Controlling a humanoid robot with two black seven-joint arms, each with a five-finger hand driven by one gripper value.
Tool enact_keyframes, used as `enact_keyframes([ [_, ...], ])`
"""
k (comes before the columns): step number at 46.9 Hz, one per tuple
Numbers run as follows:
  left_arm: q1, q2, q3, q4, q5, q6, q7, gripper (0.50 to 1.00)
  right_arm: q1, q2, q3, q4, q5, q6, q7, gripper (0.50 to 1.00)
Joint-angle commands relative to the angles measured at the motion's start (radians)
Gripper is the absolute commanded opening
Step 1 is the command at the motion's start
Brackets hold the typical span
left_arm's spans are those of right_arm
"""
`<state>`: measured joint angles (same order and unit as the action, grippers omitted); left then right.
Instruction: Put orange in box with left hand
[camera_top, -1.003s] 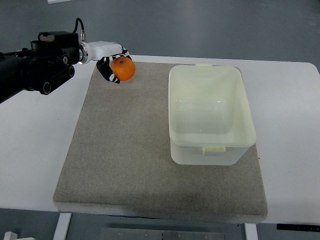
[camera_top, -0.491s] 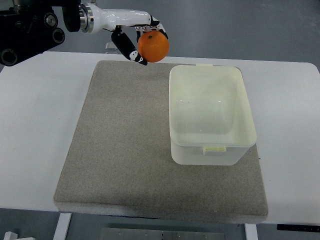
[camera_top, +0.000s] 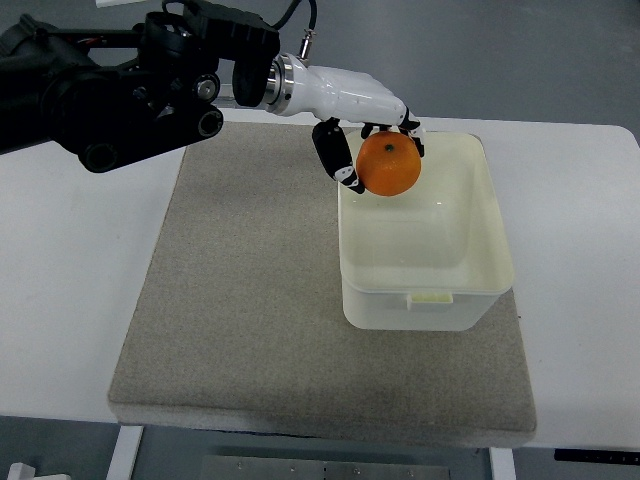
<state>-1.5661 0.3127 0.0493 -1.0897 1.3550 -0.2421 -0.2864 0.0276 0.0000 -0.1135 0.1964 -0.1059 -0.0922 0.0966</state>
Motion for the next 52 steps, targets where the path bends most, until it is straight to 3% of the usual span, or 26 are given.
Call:
enact_keyframes([
  [1,0.011,-0.026,0.000,0.004,0.007,0.003,0.003,0.500,0.000,0.000,0.000,0.000,0.000,0.000,0.000,0.944],
  [7,0.026,-0.058,0.001,0.014,0.007,0.004,0.007,0.500,0.000,0.000,0.000,0.000,0.000,0.000,0.000,0.944],
  [9,0.035,-0.067,0.001,0.024,0.007,0.007,0.007,0.582,0.000,0.000,0.000,0.000,0.000,0.000,0.000,0.944],
  [11,0.049,-0.078,0.001,0.033,0.009,0.009,0.007,0.613,0.000,0.000,0.000,0.000,0.000,0.000,0.000,0.944],
  [15,0.057,-0.081,0.001,0.047,0.007,0.012,0.007,0.773,0.000,0.000,0.000,0.000,0.000,0.000,0.000,0.944],
  [23,0.067,-0.081,-0.002,0.051,0.001,0.017,0.009,0.956,0.000,0.000,0.000,0.000,0.000,0.000,0.000,0.944],
  [28,0.069,-0.081,-0.002,0.051,-0.010,0.015,0.009,0.988,0.000,0.000,0.000,0.000,0.000,0.000,0.000,0.944],
  [39,0.069,-0.072,-0.051,0.054,-0.051,0.013,0.009,0.990,0.000,0.000,0.000,0.000,0.000,0.000,0.000,0.944],
  [52,0.070,-0.023,-0.085,0.082,-0.348,0.006,0.009,0.990,0.001,0.000,0.000,0.000,0.000,0.000,0.000,0.944],
])
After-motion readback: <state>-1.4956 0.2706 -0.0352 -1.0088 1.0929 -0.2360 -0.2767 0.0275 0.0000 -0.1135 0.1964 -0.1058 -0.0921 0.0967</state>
